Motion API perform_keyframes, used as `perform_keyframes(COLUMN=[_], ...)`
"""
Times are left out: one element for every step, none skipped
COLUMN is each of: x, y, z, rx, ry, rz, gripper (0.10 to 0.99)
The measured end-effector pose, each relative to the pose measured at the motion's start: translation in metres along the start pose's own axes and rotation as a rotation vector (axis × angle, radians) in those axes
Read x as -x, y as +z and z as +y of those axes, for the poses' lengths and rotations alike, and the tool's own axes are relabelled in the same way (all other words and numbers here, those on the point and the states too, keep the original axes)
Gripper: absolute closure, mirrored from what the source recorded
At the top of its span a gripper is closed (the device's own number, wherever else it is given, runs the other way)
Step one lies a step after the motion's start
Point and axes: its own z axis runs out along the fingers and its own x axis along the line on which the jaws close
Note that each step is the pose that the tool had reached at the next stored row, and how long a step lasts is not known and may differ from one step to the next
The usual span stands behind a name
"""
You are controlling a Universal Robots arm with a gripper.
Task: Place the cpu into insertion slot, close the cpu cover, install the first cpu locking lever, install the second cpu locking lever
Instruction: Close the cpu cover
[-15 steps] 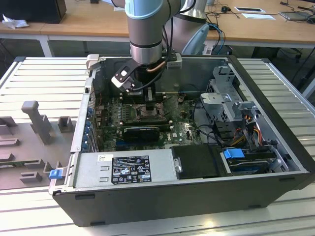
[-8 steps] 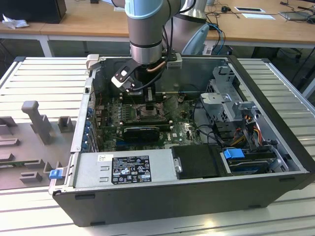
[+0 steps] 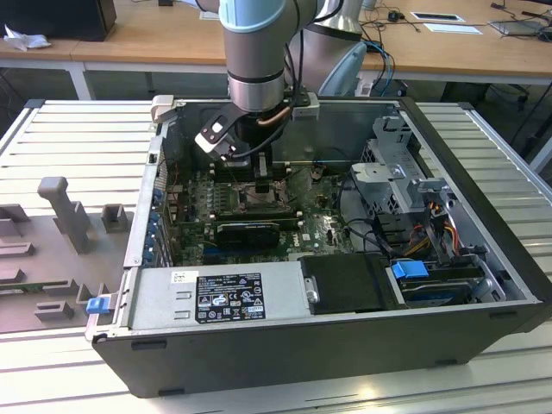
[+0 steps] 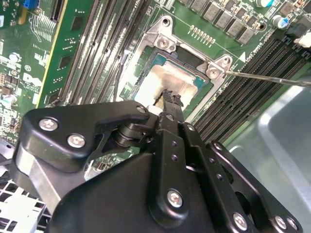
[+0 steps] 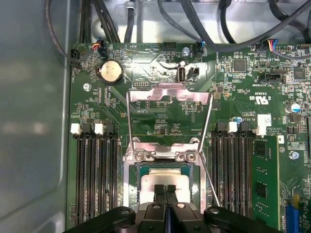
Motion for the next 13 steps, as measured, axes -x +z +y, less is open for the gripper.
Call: perform_keyframes(x=[0.0002,0.0002,0.0003,0.0003,0.0004,0.0004,0.0004,0.0005,0.0005,0.0005,0.0005,0.0004,0.0004], y=[0.0002,0.0002,0.0002,0.0003,0.0003,0.0003,0.0003,0.0002,-0.0004,-0.0015,-0.0023,-0.0029,-0.0033], z=[0.0021,0.0026,0.0031,0.0035,0.0039,0.0039,0.0039,0.0040,0.0040,0.0041,0.0042,0.0042,0.0043], rx=[0.000,0.000,0.000,0.000,0.000,0.000,0.000,0.000,0.000,0.000,0.000,0.000,0.000], ry=[0.000,0.000,0.000,0.000,0.000,0.000,0.000,0.000,0.000,0.000,0.000,0.000,0.000], rz=[-0.0001,-0.0001,-0.0001,-0.0001,-0.0001,-0.0001,-0.0001,-0.0002,0.0000,-0.0002,-0.0001,-0.0001,-0.0002], gripper=[0.980,0.980,0.980,0.980,0.980,0.980,0.980,0.980,0.980,0.980,0.980,0.980,0.980])
